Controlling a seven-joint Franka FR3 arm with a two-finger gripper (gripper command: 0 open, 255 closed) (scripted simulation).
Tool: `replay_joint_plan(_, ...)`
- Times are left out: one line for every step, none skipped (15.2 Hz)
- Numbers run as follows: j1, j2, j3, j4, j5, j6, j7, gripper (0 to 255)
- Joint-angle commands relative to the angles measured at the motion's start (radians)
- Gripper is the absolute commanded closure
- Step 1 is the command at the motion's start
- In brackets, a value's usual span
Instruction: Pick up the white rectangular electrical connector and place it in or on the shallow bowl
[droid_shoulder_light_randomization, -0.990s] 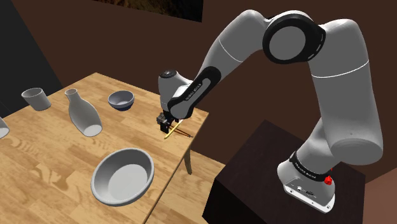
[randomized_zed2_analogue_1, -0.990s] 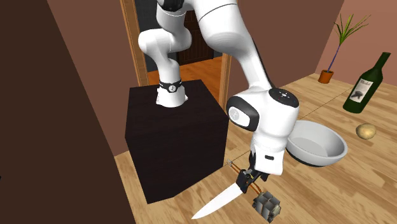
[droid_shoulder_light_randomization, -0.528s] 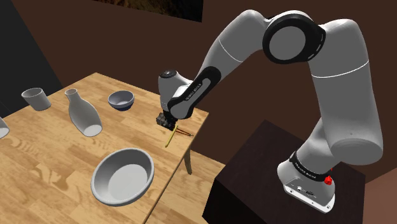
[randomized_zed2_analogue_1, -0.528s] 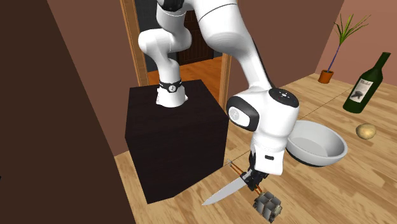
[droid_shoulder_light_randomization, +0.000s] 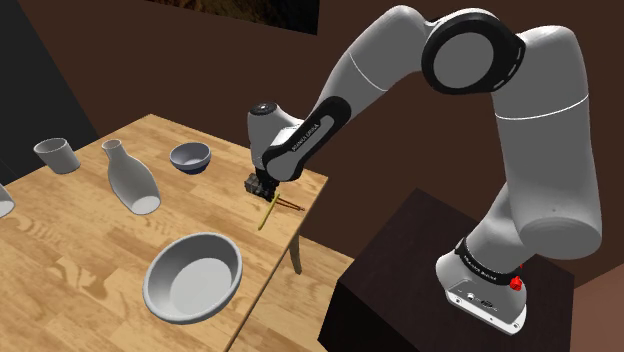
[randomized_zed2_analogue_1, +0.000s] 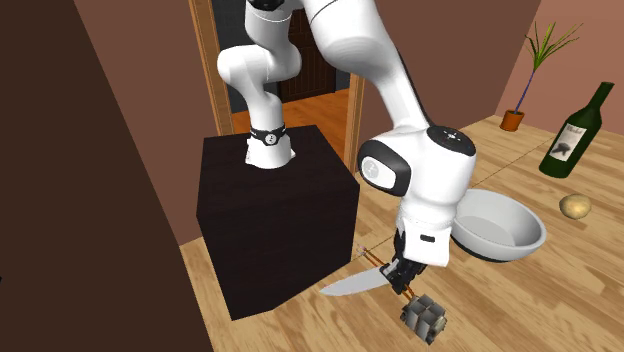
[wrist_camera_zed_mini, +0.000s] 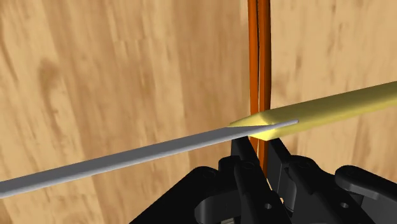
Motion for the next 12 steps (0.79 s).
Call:
replay_joint_plan(-0.005,-0.023,0.004,-0.007,0.004,-0.016,-0.005,255)
replay_joint_plan(-0.006,-0.034,0.006,-0.009,0.006,-0.024,-0.007,255)
replay_joint_plan(-0.007,-0.045,0.008,-0.011,0.009,-0.033,-0.009,255)
replay_joint_plan(-0.009,-0.056,0.01,-0.013,0.011,-0.042,-0.011,255)
replay_joint_plan(-0.01,-0.066,0.011,-0.015,0.013,-0.051,-0.013,255)
replay_joint_plan(-0.011,-0.077,0.013,-0.016,0.015,-0.06,-0.015,255)
replay_joint_plan(-0.013,-0.087,0.015,-0.017,0.018,-0.07,-0.017,255)
replay_joint_plan(-0.014,-0.098,0.017,-0.018,0.02,-0.079,-0.019,255)
replay_joint_plan(-0.015,-0.108,0.019,-0.019,0.023,-0.089,-0.021,255)
replay_joint_plan(-0.016,-0.118,0.02,-0.019,0.025,-0.098,-0.023,255)
replay_joint_plan(-0.017,-0.128,0.022,-0.02,0.027,-0.108,-0.025,255)
replay_joint_plan(-0.018,-0.138,0.024,-0.02,0.03,-0.117,-0.027,255)
